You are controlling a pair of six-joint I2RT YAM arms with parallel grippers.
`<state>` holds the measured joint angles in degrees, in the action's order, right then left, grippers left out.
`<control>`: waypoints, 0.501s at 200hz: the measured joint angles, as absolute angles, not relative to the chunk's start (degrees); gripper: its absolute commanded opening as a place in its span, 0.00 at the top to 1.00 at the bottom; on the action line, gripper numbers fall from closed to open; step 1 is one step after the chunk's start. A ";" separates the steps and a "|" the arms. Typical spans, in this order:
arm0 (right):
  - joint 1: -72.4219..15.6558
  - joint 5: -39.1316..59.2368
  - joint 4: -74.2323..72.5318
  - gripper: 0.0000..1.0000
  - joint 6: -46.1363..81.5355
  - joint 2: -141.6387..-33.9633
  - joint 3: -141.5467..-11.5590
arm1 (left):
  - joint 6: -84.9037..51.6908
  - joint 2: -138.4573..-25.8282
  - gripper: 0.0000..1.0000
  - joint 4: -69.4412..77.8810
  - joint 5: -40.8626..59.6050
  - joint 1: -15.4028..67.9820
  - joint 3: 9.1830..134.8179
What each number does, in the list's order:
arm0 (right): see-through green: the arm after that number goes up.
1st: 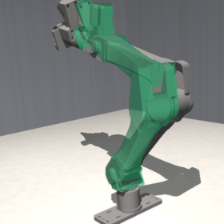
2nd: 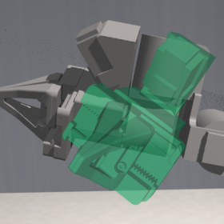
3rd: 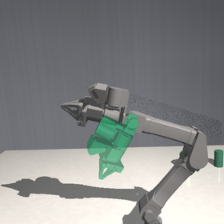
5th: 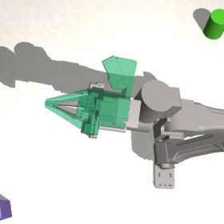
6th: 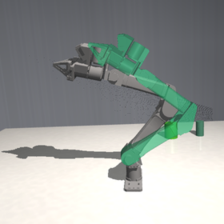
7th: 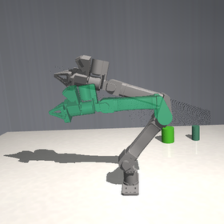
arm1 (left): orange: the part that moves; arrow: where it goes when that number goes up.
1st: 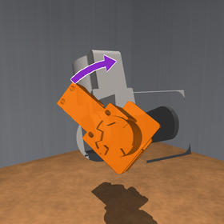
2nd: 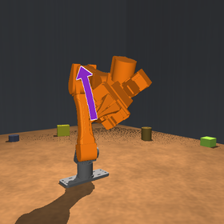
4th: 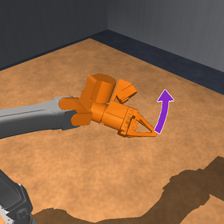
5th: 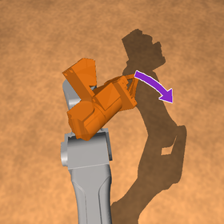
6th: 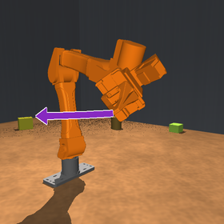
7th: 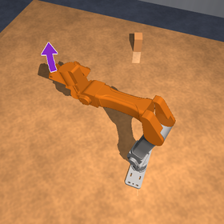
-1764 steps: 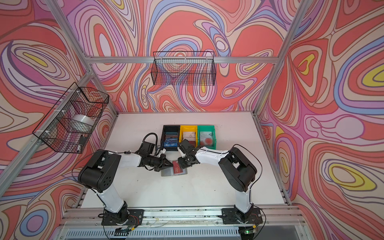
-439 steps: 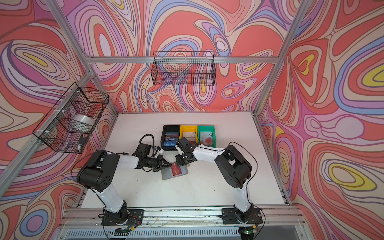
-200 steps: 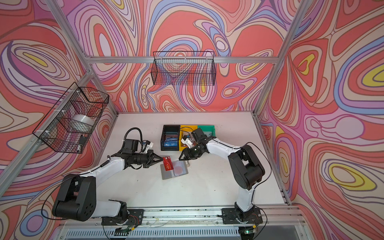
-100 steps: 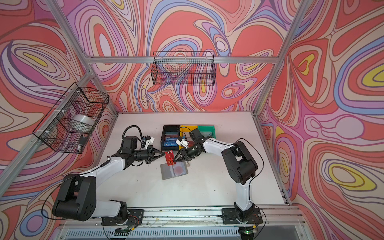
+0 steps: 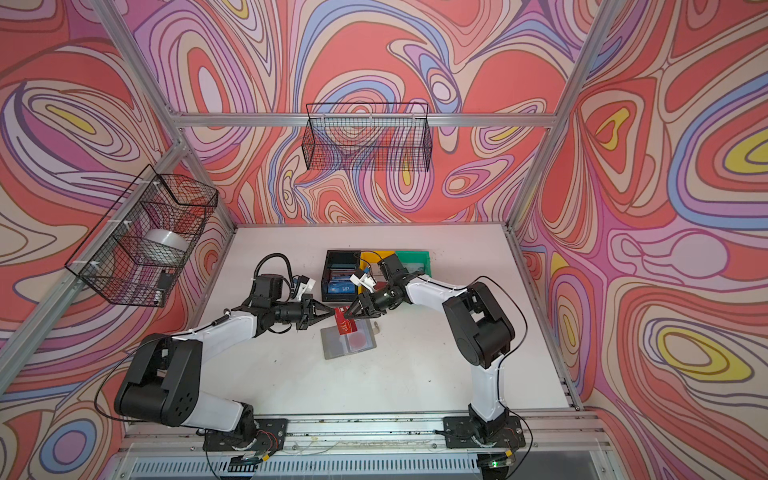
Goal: Take the credit cards out of the card holder
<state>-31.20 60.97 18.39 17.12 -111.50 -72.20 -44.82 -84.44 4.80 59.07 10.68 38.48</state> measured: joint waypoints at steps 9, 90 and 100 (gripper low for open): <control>-31.18 60.97 18.37 0.64 17.12 -111.50 -72.20 | -44.82 -84.44 1.00 4.80 59.05 10.68 38.48; -30.68 61.80 17.74 1.00 17.78 -111.44 -70.94 | -44.12 -86.54 1.00 4.40 58.43 10.68 38.63; -30.70 61.98 17.78 1.00 17.65 -111.39 -70.94 | -43.94 -86.65 1.00 4.38 58.46 10.68 38.63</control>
<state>-30.70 61.98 17.78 17.65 -111.39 -70.94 -43.94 -86.65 4.38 58.46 10.68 38.63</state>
